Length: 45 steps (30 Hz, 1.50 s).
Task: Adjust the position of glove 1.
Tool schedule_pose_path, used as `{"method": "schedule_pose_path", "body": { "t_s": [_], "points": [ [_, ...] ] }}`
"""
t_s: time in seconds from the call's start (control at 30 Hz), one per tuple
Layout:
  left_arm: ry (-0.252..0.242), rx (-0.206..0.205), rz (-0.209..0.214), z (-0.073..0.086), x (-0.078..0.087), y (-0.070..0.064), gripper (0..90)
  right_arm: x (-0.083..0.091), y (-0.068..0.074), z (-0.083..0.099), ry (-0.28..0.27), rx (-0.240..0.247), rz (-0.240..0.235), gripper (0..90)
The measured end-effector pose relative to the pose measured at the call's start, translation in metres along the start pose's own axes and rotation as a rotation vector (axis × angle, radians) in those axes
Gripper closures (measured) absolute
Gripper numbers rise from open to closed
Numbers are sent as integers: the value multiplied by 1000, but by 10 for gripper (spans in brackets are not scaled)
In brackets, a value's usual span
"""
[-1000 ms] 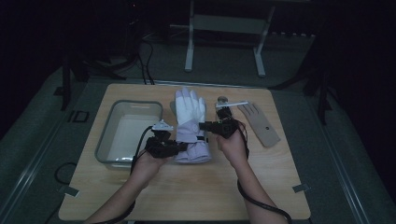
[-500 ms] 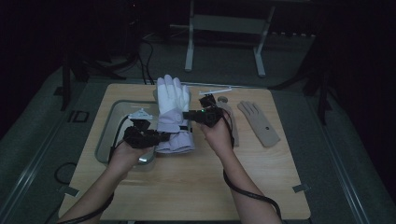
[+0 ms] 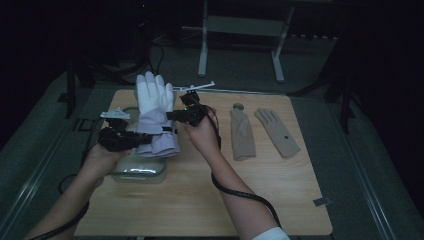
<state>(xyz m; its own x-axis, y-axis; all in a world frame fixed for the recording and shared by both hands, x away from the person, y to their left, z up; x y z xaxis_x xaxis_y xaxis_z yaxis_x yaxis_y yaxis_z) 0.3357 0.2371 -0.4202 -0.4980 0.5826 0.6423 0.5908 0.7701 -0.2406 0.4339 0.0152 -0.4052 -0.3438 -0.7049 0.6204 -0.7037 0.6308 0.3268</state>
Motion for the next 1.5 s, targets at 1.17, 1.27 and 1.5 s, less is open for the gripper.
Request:
{"method": "schedule_pose_path", "body": {
  "t_s": [1.17, 1.27, 1.5],
  "points": [
    [277, 10, -40, 66, -35, 63, 566, -108, 10, 58, 157, -138, 76, 785],
    [256, 23, -46, 65, -30, 63, 544, -110, 11, 58, 164, -124, 102, 786],
    [212, 22, -65, 60, -17, 61, 508, -113, 12, 56, 186, -99, 129, 776]
  ]
}}
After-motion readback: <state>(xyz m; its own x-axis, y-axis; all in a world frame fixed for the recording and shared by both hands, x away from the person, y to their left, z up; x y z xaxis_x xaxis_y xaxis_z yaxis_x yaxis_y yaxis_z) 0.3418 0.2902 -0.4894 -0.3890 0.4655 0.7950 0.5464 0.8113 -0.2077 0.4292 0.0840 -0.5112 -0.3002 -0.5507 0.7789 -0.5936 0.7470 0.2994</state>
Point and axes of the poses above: each handheld gripper's, and its own axes: x roughly backward along the jaws, z roughly out of its underside, y roughly to its left, the point moved 1 cm from there along -x, roughly forward along the jaws, and after that the axes turned 2 degrees about y, right-handed, at the moved point
